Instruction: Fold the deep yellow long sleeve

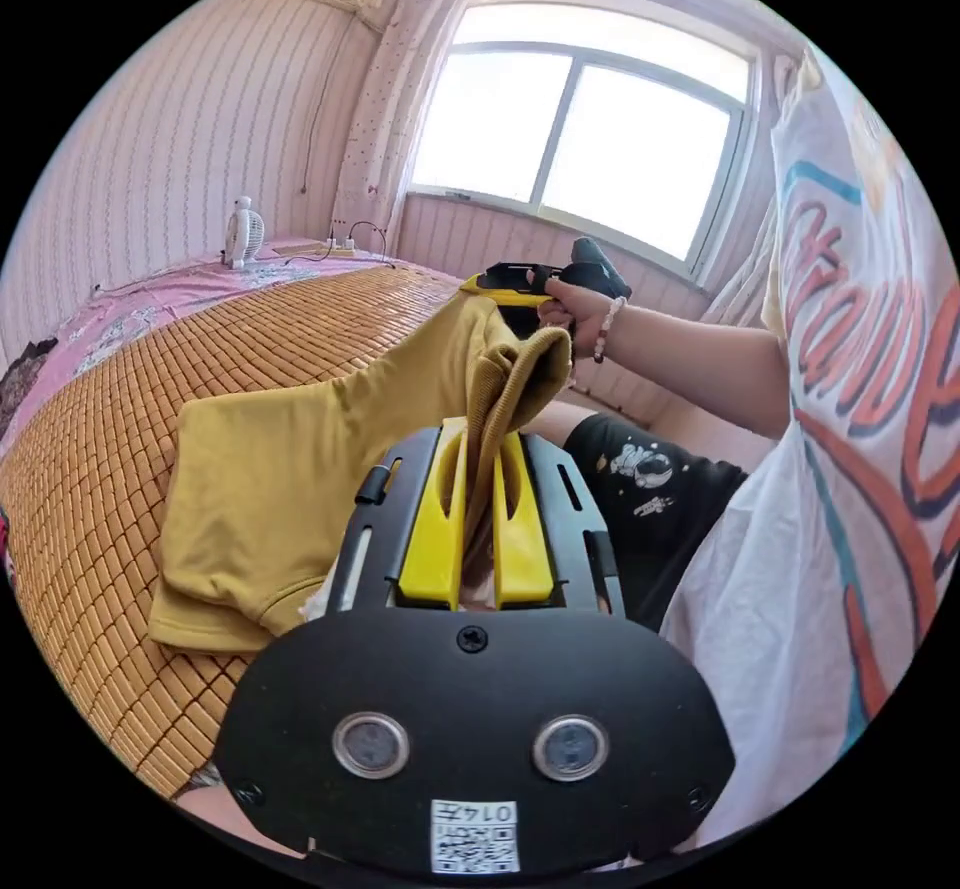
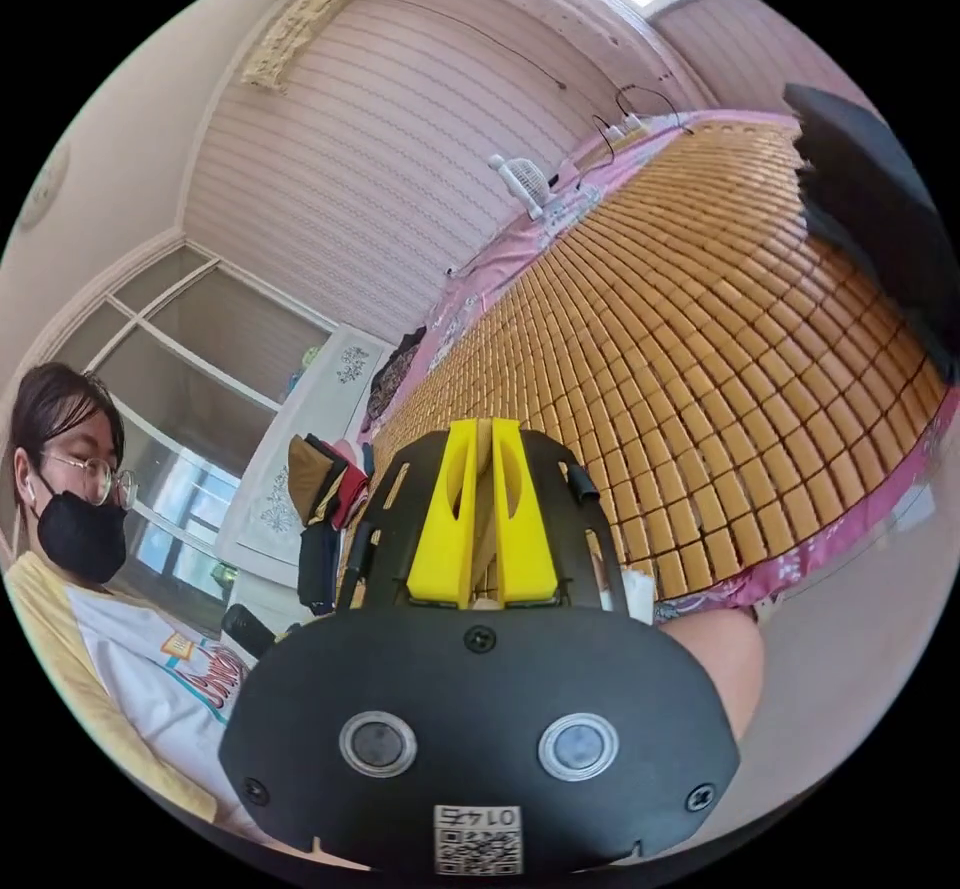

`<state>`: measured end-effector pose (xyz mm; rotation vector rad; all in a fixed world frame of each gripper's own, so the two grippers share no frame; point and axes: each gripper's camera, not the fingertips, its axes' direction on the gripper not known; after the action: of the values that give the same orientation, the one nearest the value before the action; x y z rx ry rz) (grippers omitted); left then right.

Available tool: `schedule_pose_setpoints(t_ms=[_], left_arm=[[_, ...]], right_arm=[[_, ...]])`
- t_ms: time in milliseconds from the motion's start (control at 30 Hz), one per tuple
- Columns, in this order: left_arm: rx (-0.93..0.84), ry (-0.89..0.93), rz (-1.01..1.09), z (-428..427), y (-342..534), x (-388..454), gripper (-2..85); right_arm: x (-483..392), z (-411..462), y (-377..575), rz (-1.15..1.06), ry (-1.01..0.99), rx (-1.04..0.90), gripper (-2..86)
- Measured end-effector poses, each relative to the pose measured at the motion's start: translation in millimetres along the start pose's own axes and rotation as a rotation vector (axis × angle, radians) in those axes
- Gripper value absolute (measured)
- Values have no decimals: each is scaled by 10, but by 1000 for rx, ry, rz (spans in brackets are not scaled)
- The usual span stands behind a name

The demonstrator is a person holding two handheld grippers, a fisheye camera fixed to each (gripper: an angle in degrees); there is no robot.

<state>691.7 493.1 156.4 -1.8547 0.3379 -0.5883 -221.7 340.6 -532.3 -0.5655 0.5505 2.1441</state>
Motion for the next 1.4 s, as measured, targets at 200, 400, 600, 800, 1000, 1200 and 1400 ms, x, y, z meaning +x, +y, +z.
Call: schedule_pose_setpoints(t_ms=[200, 400, 600, 800, 1000, 1200, 1400], left_arm=[[156, -95, -261, -445, 350, -527, 39], [142, -306, -675, -633, 948, -1255, 53], [93, -254, -929, -681, 1378, -1736, 79], [177, -292, -991, -944, 1534, -1748, 102], [142, -393, -1010, -886, 1439, -1843, 155], [53, -483, -932, -683, 1238, -1874, 128], [48, -433, -860, -718, 1003, -1866, 48]], right_arm=[[-1043, 787, -427, -271, 77, -186, 21], [-1559, 2406, -335, -337, 143, -422, 41], [-1911, 2613, -198, -480, 127, -425, 84], [-1852, 2293, -88, -651, 260, -482, 155], [-1837, 2990, 41, -724, 265, -834, 152], [-1947, 3170, 161, -737, 163, -1033, 85], [-1961, 2429, 6, -706, -9, -855, 52]])
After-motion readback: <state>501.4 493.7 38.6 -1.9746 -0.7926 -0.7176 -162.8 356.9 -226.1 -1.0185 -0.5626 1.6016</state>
